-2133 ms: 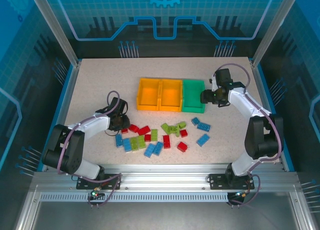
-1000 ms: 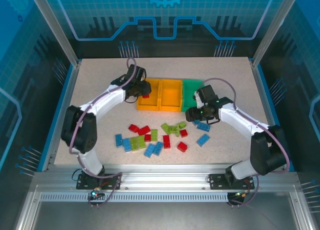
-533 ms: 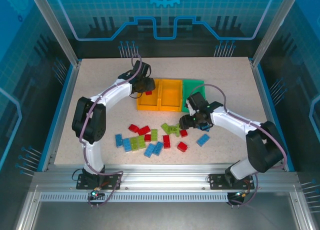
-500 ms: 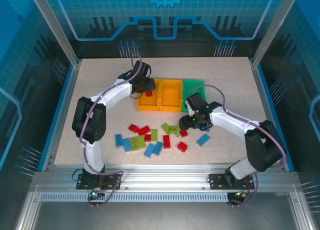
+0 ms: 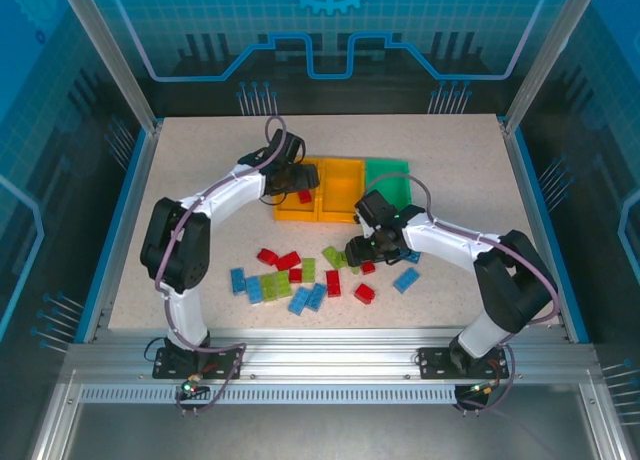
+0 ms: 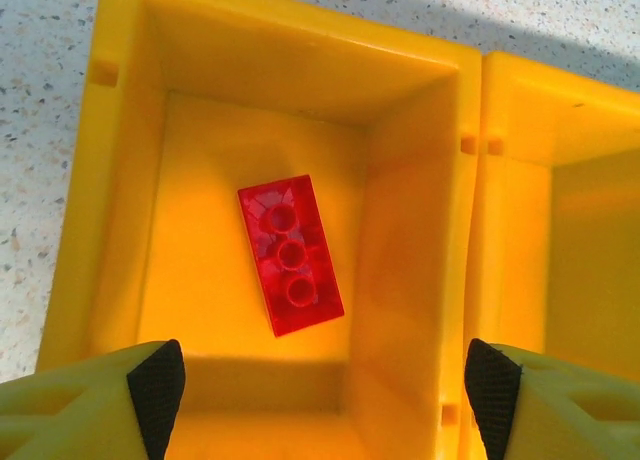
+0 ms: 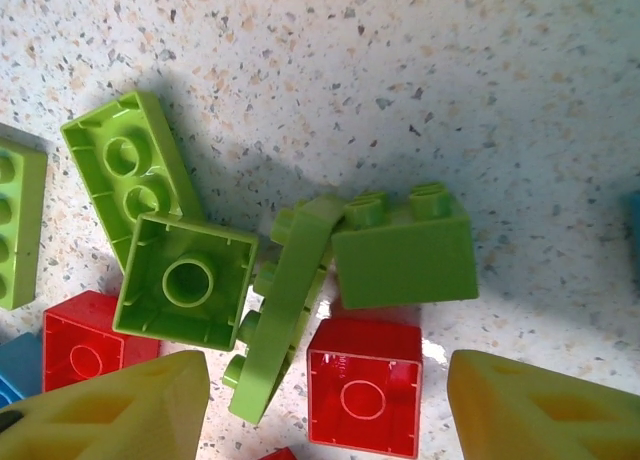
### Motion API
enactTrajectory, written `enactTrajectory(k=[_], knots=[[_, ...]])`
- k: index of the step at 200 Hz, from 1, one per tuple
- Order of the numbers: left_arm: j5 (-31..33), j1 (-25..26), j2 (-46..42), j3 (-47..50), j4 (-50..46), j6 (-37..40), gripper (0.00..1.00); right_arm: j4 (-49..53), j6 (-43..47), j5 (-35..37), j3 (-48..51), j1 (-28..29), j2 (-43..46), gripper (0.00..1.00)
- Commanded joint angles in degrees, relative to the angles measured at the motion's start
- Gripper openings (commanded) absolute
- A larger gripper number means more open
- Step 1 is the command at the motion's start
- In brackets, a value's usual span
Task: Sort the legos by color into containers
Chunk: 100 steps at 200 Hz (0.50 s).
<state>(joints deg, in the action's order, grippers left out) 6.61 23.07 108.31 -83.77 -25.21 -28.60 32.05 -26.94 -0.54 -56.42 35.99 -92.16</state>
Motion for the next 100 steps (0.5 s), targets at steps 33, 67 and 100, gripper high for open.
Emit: enactTrajectory(k=[33, 67, 100], knots=[[0.86, 0.34, -8.57, 6.88, 1.07, -1.55, 0.81, 1.35, -2.68, 0.01, -3.18, 1.1, -4.92, 0.53], [1.53, 0.35, -12.94, 11.59, 1.21, -1.72, 0.82, 1.49, -2.69, -0.04, -4.93, 1.17, -7.17, 0.46], [2.87, 0.37, -16.28, 15.57, 1.11, -1.94, 0.83, 2.44, -2.68, 0.54, -6.22, 1.19, -7.18, 0.3]])
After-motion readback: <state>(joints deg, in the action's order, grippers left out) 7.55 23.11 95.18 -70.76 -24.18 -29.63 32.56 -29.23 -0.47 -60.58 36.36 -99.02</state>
